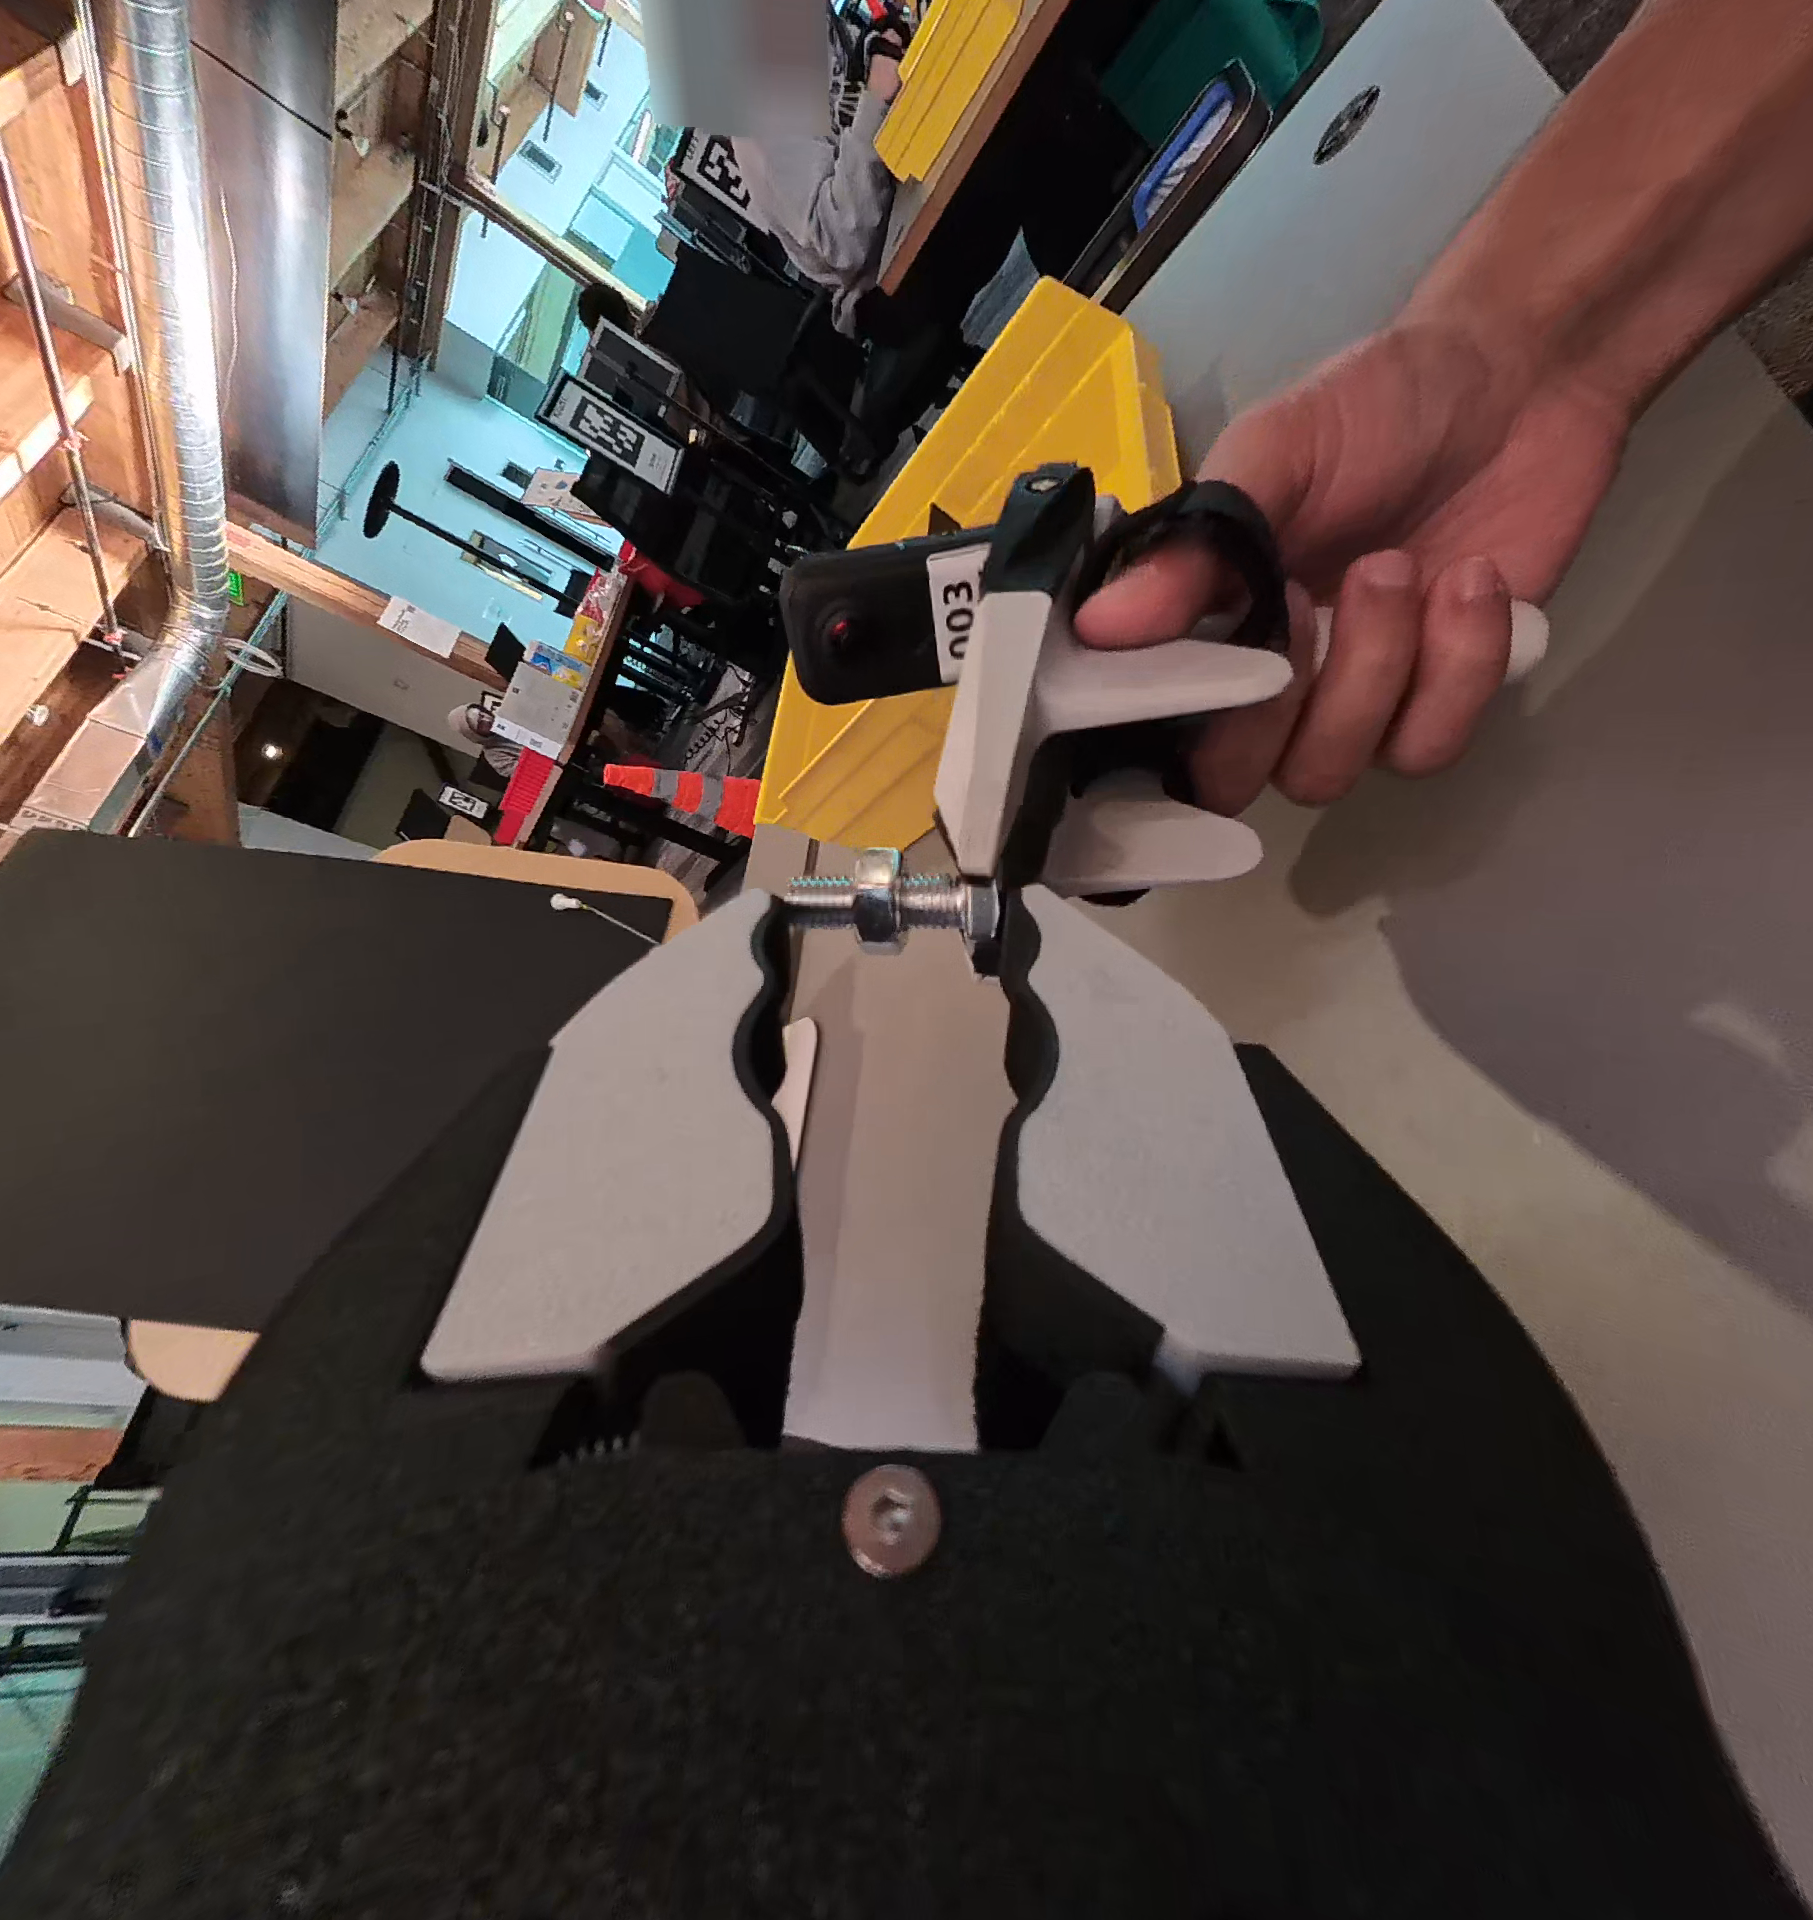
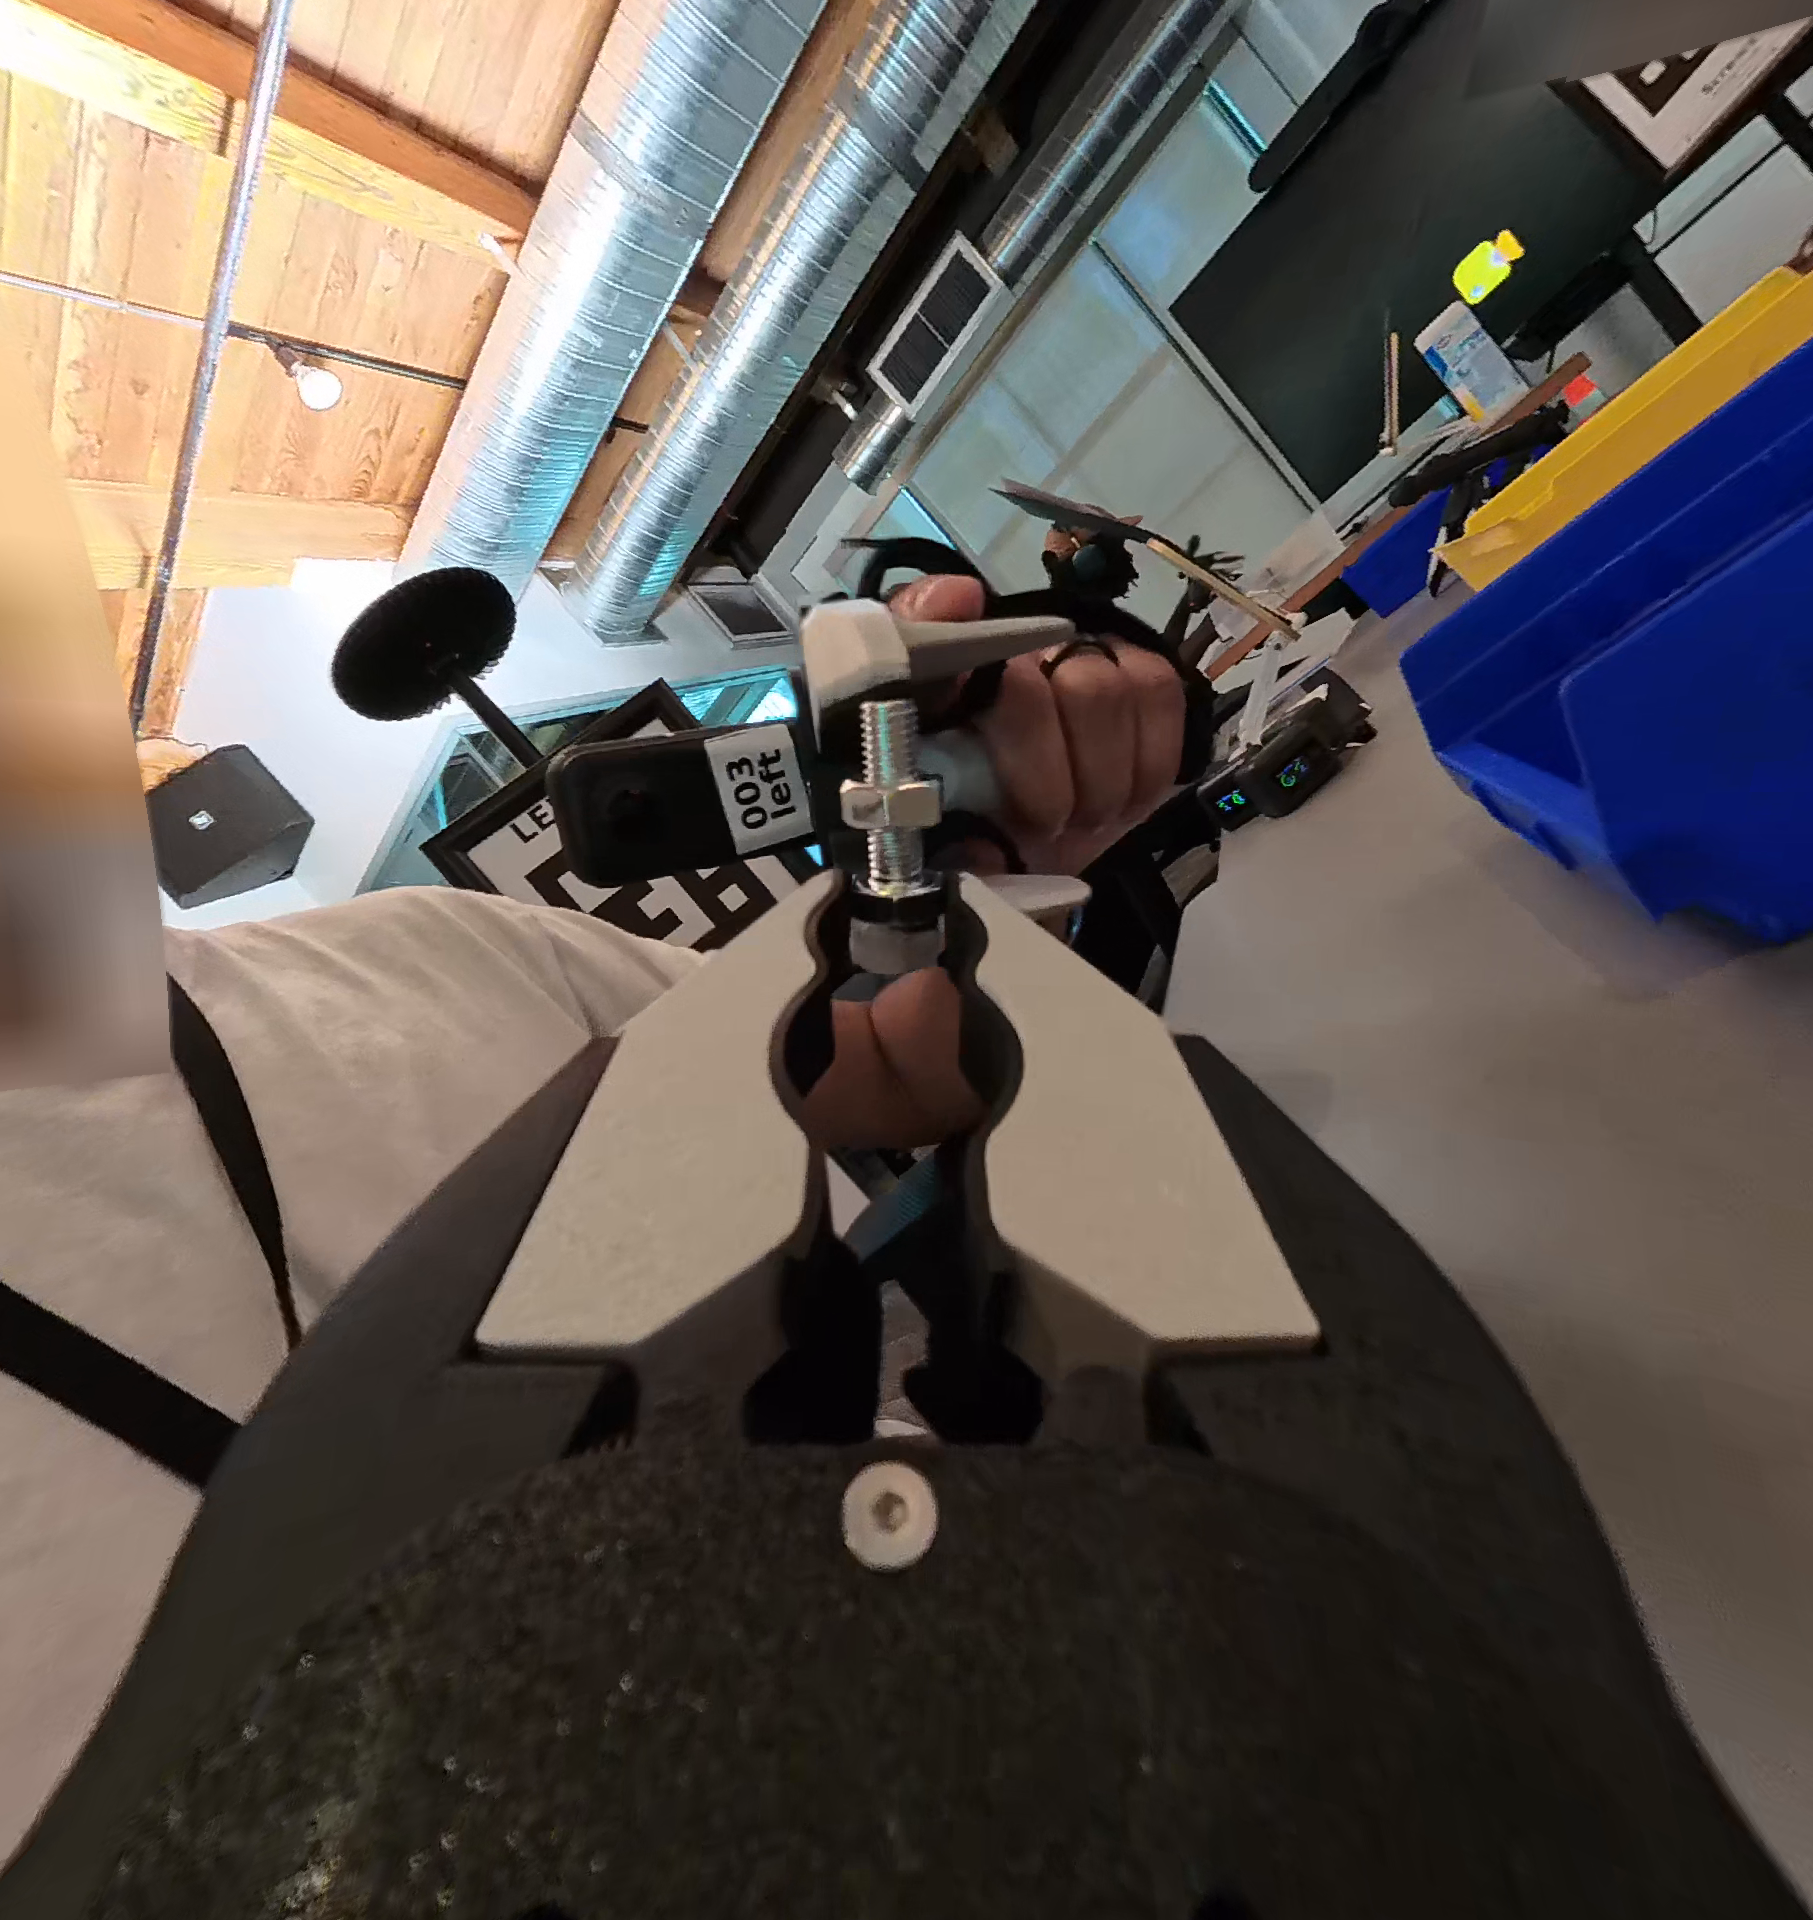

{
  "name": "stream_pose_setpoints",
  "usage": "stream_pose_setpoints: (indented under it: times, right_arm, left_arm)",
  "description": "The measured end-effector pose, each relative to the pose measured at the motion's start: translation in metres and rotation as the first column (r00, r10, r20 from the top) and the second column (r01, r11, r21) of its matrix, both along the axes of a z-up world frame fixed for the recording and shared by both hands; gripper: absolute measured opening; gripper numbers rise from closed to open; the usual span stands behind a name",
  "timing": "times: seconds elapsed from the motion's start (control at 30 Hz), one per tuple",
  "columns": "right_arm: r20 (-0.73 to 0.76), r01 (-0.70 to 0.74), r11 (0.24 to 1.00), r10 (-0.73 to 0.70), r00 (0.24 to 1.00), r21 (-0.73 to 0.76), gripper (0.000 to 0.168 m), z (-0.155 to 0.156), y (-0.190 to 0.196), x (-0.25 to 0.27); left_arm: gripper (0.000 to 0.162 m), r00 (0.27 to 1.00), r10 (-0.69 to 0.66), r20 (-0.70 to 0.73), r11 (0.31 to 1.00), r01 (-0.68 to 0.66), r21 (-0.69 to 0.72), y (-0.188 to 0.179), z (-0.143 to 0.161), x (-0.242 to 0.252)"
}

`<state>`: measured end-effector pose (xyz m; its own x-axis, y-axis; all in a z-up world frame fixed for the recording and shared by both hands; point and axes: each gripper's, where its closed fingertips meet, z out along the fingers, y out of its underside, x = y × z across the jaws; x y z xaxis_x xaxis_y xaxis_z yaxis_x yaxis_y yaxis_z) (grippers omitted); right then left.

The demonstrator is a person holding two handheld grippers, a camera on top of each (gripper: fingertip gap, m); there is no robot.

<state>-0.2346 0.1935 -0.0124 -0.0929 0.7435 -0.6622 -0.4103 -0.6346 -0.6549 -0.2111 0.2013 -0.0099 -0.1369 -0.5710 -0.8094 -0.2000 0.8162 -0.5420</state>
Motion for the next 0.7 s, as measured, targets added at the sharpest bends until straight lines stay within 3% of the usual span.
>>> stream_pose_setpoints:
  times: [0.17, 0.27, 0.33, 0.4, 0.47, 0.5, 0.57, 0.7]
  right_arm:
    - [0.085, 0.088, 0.996, -0.086, 0.993, -0.02, 0.016, -0.019, 0.013, 0.008]
    - [0.078, 0.168, 0.984, -0.164, 0.983, -0.052, 0.016, -0.028, 0.024, 0.027]
    - [0.127, 0.21, 0.977, -0.203, 0.971, -0.046, 0.016, -0.037, 0.028, 0.036]
    - [0.188, 0.227, 0.974, -0.221, 0.957, -0.014, 0.016, -0.043, 0.027, 0.039]
    - [0.238, 0.231, 0.973, -0.228, 0.944, 0.015, 0.016, -0.048, 0.026, 0.037]
    - [0.251, 0.226, 0.974, -0.224, 0.942, 0.021, 0.016, -0.05, 0.025, 0.035]
    - [0.257, 0.218, 0.976, -0.215, 0.942, 0.015, 0.017, -0.051, 0.024, 0.031]
    - [0.271, 0.212, 0.977, -0.208, 0.94, 0.016, 0.016, -0.054, 0.024, 0.025]
  left_arm:
    - [0.038, 0.996, 0.086, -0.025, 0.992, -0.088, -0.09, 0.012, -0.018, 0.004]
    - [0.037, 0.982, 0.186, 0.017, 0.927, -0.169, -0.334, 0.018, -0.027, 0.006]
    - [0.037, 0.973, 0.227, 0.035, 0.767, -0.157, -0.622, 0.018, -0.036, 0.008]
    - [0.04, 0.979, 0.2, 0.022, 0.518, -0.087, -0.851, 0.017, -0.046, 0.013]
    - [0.045, 0.986, 0.156, 0.061, 0.289, 0.013, -0.957, 0.018, -0.044, 0.017]
    - [0.047, 0.986, 0.139, 0.092, 0.21, 0.061, -0.976, 0.019, -0.039, 0.018]
    - [0.046, 0.984, 0.129, 0.123, 0.141, 0.105, -0.985, 0.022, -0.033, 0.021]
    - [0.053, 0.989, 0.121, 0.084, 0.183, 0.061, -0.981, 0.016, -0.039, 0.028]
